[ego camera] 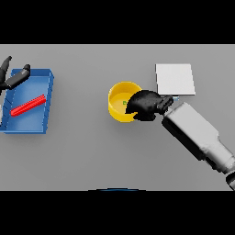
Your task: Pick up the red beaker and tilt it to pour out 1 green nut into yellow bowl. Pick up the yellow bowl and place it on the metallic measuring scale.
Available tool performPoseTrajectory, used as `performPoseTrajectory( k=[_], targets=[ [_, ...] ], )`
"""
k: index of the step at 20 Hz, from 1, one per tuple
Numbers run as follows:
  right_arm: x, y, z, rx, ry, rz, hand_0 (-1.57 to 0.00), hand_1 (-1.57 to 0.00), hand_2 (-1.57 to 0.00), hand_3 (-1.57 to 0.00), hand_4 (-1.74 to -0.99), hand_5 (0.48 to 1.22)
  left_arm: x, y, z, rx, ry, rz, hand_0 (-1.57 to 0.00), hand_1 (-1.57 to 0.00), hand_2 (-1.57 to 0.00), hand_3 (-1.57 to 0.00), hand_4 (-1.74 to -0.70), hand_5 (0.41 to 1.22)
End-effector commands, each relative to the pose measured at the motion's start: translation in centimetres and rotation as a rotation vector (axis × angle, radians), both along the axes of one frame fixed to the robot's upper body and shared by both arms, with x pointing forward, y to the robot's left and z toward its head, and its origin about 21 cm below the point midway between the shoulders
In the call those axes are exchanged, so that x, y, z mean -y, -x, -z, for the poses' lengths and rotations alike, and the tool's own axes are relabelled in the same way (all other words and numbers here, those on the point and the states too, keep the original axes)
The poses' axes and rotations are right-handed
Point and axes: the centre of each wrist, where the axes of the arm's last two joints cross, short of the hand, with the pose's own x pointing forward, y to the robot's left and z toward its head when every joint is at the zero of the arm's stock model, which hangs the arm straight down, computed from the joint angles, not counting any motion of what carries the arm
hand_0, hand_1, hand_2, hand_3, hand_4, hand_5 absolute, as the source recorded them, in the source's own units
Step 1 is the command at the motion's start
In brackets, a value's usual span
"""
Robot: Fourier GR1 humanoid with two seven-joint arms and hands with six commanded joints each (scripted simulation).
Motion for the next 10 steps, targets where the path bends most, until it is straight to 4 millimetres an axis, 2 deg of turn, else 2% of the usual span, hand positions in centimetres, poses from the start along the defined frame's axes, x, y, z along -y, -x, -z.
performPoseTrajectory(
  k=[1,4,5,10],
  targets=[
    [0.2,0.1,-0.4,0.000,-0.001,0.011,-1.54,-1.54,-1.45,-1.17,-1.730,1.214,-0.2,0.3,-0.1,0.008,-0.004,0.004,0.00,0.00,0.00,0.00,-0.77,0.706],
    [0.6,0.0,-2.3,0.024,0.010,0.036,-1.55,-1.55,-1.49,-1.15,-1.735,1.217,-0.2,0.0,-0.6,0.011,0.005,0.010,0.00,0.00,0.00,0.00,-0.78,0.702],
    [0.9,0.1,-2.7,0.034,0.013,0.049,-1.56,-1.56,-1.45,-1.20,-1.736,1.218,-0.4,0.3,-0.5,0.017,0.009,0.016,0.00,0.00,0.00,0.00,-0.78,0.702],
    [2.0,0.4,-4.0,0.081,0.014,0.091,-1.57,-1.57,-1.51,-1.18,-1.739,1.219,-0.3,-0.1,-0.5,0.023,0.035,0.012,0.00,0.00,0.00,0.00,-0.80,0.704]
  ],
)
